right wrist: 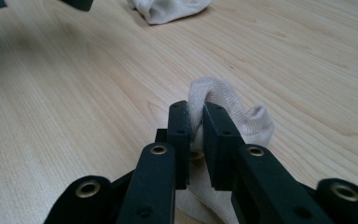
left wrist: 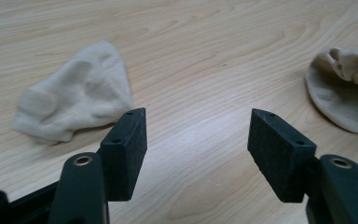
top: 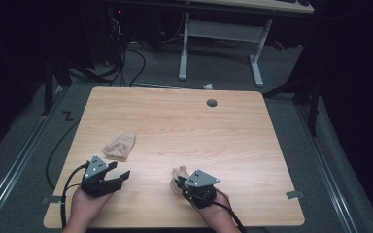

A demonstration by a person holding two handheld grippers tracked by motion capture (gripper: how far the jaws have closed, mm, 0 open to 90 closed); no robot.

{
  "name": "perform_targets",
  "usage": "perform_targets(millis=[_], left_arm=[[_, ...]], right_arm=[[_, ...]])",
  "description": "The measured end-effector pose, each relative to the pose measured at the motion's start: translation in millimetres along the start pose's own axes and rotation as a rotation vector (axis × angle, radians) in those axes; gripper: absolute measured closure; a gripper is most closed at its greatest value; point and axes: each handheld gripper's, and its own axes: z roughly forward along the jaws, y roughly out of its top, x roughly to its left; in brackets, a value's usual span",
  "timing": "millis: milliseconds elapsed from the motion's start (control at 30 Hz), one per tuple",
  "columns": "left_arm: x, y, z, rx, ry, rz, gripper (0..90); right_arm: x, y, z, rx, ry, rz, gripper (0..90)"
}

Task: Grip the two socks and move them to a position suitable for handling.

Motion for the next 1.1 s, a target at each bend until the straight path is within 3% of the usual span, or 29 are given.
perform_targets(millis=[67,100,167,200,267,367,467,733,900,1100], left_arm=[[-15.4,2.2,7.1,0.007,-0.034,0.024,41.6],[-31.2,4.2,16.4,0.026,-0.034,0.072,44.4],[-48.5,6.8,28.9,0.052,-0.047,0.114,45.8],[-48.5,6.8,28.9,0.052,-0.047,0.114,47.5],[-68.8,10.7,45.7,0.061,-0.104,0.121,53.0],[-81.3,12.1,58.0,0.081,-0.148,0.118,58.8],[-96.3,13.2,74.3,0.099,-0.187,0.12,73.7],[-109.1,14.9,95.3,0.121,-0.247,0.15,86.3],[-116.6,11.4,102.1,0.175,-0.233,0.207,89.0],[-107.7,11.4,99.0,0.186,-0.22,0.195,88.6]], right_arm=[[-4.0,-0.6,-1.3,-0.006,0.007,0.019,81.6],[-5.9,-0.9,-2.2,-0.009,0.003,0.022,81.7],[-7.0,-1.0,-4.1,-0.015,0.01,0.028,81.7],[-7.0,-1.0,-4.1,-0.015,0.01,0.028,81.7],[-9.5,-2.6,-8.2,-0.036,0.026,0.047,81.9],[-10.5,-3.8,-9.1,-0.041,0.033,0.056,81.9],[-13.3,-5.5,-11.7,-0.046,0.036,0.065,81.9],[-17.8,-9.1,-15.3,-0.052,0.032,0.086,81.8],[-19.4,-9.8,-16.9,-0.054,0.019,0.086,81.8],[-30.5,-16.3,-21.7,-0.051,-0.02,0.114,81.6]])
